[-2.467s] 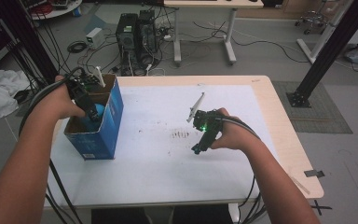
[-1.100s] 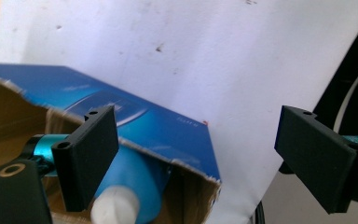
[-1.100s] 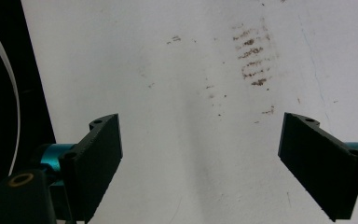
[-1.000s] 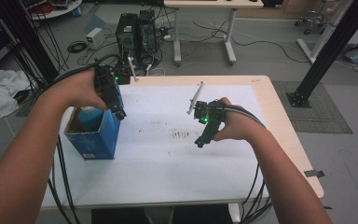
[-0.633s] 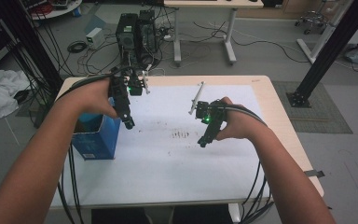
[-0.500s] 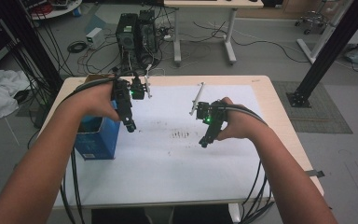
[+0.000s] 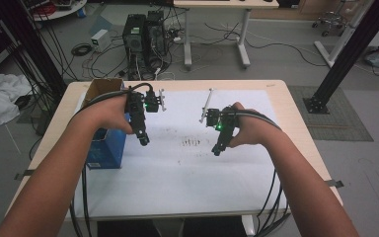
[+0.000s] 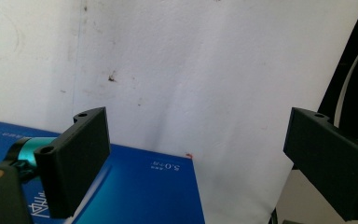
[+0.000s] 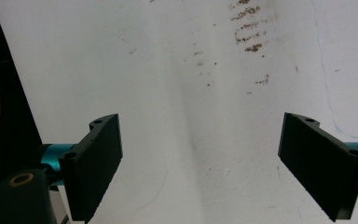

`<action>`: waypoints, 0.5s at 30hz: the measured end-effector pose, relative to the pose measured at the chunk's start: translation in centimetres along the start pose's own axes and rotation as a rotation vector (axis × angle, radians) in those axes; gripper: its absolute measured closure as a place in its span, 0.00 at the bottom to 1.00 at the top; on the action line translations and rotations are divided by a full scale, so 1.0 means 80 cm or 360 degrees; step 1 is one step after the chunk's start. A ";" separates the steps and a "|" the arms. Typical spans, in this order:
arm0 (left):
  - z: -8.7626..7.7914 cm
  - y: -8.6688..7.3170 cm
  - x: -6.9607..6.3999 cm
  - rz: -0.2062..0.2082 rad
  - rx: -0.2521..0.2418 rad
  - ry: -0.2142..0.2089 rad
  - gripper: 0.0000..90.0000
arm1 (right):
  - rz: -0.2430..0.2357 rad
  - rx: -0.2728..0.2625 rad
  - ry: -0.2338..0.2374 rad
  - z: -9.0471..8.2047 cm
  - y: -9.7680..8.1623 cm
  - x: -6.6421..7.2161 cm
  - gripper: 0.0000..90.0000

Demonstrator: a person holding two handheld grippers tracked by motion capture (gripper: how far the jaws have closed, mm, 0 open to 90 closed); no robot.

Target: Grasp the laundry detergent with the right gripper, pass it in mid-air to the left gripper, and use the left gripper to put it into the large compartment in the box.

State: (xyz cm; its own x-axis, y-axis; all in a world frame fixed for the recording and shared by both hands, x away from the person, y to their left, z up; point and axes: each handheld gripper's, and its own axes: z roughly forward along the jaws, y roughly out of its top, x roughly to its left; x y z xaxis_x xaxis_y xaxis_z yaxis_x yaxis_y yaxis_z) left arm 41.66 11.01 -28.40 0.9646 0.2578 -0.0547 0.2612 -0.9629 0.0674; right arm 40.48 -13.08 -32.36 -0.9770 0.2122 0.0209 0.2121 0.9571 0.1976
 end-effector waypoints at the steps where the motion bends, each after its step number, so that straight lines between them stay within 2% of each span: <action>1: 0.000 0.000 0.000 0.0000 0.0000 0.0000 0.08 | 0.0000 0.0000 0.0000 0.000 0.000 0.000 0.14; 6: 0.000 0.003 -0.001 0.0015 -0.0004 0.0004 0.08 | -0.0003 -0.0027 -0.0002 -0.002 0.002 0.000 0.14; 10: -0.002 0.003 -0.001 0.0001 -0.0019 0.0018 0.08 | -0.0021 -0.0056 -0.0013 -0.003 0.001 -0.001 0.14; 11: -0.002 0.003 -0.001 0.0005 -0.0016 0.0018 0.08 | 0.0001 -0.0046 -0.0013 -0.004 0.001 0.000 0.14; 15: -0.003 0.002 0.000 0.0002 -0.0016 0.0024 0.08 | -0.0008 -0.0055 -0.0015 -0.005 0.000 -0.001 0.14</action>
State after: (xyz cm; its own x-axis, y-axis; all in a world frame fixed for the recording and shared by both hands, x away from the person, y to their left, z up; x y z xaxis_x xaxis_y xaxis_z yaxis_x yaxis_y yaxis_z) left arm 41.72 10.91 -28.14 0.9654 0.2576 -0.0395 0.2600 -0.9625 0.0772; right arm 40.53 -13.21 -31.98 -0.9778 0.2094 0.0109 0.2062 0.9507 0.2316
